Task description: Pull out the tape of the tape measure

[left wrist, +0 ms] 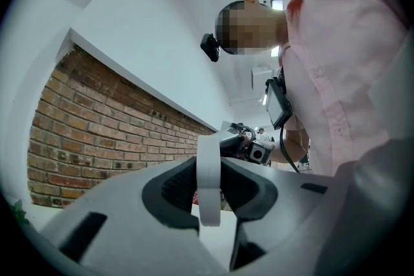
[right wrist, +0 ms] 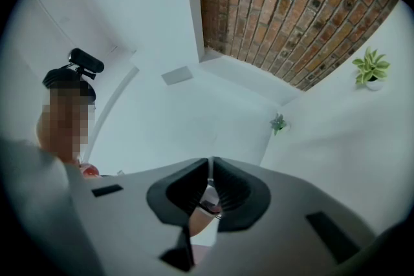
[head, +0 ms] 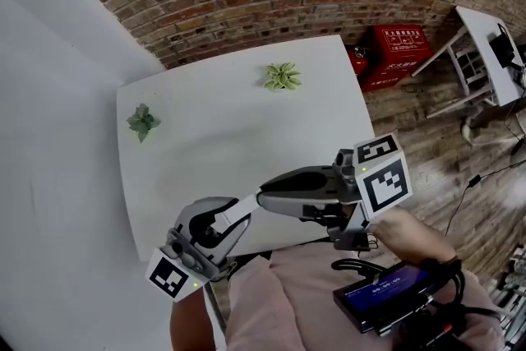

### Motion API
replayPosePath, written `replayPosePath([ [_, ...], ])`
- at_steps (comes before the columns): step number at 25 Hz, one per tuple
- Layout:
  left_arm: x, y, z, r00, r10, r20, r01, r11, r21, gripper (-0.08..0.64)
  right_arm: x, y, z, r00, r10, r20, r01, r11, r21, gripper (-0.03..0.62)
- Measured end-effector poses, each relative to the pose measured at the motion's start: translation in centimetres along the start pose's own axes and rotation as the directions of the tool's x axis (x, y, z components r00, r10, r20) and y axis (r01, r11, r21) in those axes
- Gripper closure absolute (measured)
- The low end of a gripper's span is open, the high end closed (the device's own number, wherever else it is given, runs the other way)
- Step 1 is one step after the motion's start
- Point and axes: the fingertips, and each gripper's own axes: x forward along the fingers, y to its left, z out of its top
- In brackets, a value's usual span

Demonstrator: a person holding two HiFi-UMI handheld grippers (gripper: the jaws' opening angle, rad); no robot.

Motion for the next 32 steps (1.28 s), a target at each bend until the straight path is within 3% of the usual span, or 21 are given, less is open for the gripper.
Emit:
replayPosePath([
  [32, -2.6, 1.2, -0.2, 0.999, 0.05, -0.013, -0.05, 0.999, -0.021, 0.459, -5.1, -1.0, 3.5, 0.985, -0.105, 0.14, 0.112, 0.993, -0.04, 0.561],
])
